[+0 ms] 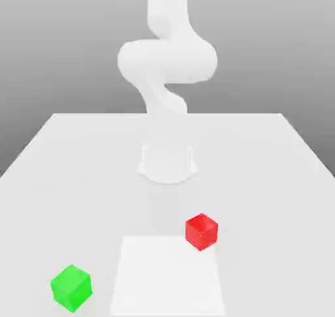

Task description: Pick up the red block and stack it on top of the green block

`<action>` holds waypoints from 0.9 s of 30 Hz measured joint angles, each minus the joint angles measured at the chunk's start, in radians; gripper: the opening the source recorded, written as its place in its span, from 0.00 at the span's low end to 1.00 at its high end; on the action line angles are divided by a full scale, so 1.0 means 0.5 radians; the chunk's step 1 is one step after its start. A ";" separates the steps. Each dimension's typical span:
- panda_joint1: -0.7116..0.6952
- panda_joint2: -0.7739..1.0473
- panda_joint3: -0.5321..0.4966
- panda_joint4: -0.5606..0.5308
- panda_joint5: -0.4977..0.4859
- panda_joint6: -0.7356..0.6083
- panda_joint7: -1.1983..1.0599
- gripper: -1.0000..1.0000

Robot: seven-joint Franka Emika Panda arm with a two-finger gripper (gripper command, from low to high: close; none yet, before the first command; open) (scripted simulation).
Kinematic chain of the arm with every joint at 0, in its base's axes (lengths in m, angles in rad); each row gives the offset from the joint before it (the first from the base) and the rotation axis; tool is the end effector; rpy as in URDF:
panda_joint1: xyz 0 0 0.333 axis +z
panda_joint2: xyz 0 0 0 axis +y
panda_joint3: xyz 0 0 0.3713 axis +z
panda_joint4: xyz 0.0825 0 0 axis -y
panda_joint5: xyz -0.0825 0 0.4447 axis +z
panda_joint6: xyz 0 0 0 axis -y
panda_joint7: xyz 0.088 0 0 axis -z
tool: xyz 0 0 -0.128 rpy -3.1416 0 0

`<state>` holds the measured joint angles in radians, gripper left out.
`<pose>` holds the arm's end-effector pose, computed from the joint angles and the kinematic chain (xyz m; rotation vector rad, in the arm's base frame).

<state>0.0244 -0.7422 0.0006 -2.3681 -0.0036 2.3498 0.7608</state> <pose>0.4090 0.0102 0.6827 -2.5307 0.9732 -0.9504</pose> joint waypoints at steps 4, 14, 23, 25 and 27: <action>0.093 0.226 -0.003 -0.259 -0.010 0.189 -0.156 0.50; 0.329 0.817 -0.028 -0.942 -0.012 0.679 -0.596 0.50; 0.429 1.740 -0.015 -1.121 0.012 1.414 -0.808 0.50; 0.424 1.800 -0.009 -1.113 0.013 1.466 -0.810 0.00; 0.423 1.800 -0.009 -1.113 0.012 1.465 -0.808 0.00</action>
<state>0.2356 0.1576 -0.0037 -2.9247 0.0022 3.0823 0.3568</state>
